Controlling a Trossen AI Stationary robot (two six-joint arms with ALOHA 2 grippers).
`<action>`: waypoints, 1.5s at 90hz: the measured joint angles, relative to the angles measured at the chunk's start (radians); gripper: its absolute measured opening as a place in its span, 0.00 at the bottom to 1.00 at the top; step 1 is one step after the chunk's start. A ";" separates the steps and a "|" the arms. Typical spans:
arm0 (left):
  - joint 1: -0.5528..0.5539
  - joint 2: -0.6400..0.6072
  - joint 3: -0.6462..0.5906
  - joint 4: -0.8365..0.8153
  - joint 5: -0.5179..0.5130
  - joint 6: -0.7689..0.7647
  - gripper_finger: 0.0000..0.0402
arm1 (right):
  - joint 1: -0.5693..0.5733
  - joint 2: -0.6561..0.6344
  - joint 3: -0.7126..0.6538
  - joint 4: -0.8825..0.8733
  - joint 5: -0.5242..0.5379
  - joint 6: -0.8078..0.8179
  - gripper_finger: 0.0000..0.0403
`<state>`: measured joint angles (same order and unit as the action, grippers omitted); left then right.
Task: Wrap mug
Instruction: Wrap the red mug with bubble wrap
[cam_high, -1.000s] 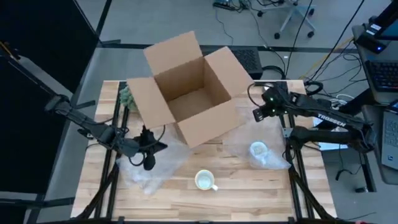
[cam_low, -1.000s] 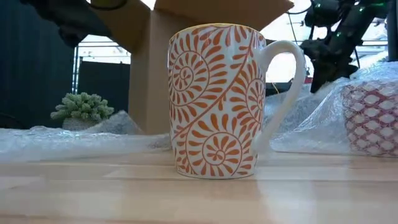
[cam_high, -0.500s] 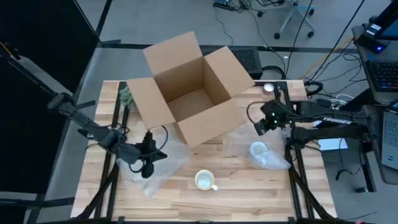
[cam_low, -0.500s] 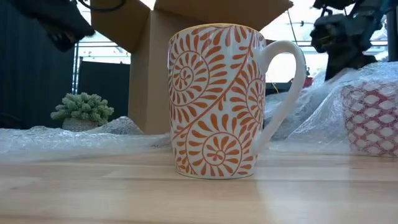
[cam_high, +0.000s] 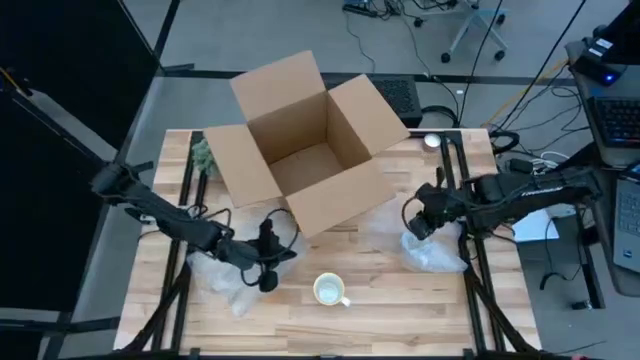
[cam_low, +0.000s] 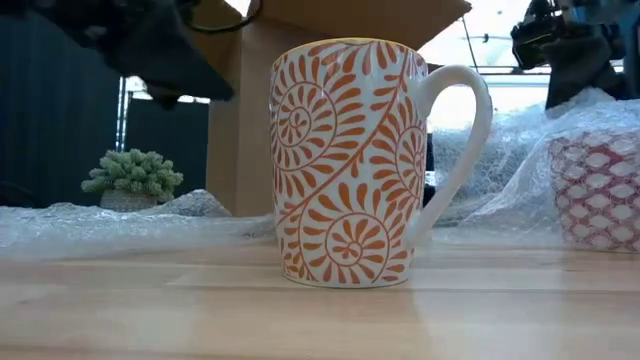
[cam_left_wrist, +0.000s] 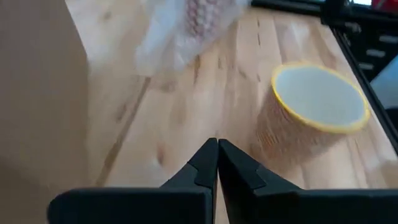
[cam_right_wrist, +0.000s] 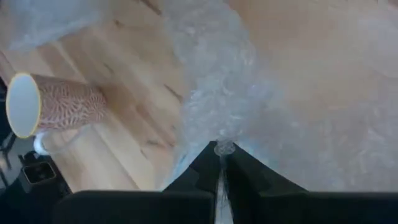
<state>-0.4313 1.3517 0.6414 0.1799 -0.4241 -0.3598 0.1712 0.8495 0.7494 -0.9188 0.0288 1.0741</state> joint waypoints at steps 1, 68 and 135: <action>0.004 0.001 0.003 0.004 0.000 0.003 0.00 | 0.007 0.004 0.000 0.000 0.000 0.003 0.00; 0.220 0.210 0.028 0.406 0.135 0.090 0.00 | 0.191 0.365 0.000 -0.006 0.106 0.039 0.00; 0.208 0.222 0.028 0.181 0.134 0.078 0.00 | 0.176 0.505 0.000 0.256 0.129 -0.077 0.00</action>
<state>-0.2237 1.5734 0.6693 0.3609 -0.2897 -0.2819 0.3470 1.3546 0.7494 -0.6624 0.1577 0.9966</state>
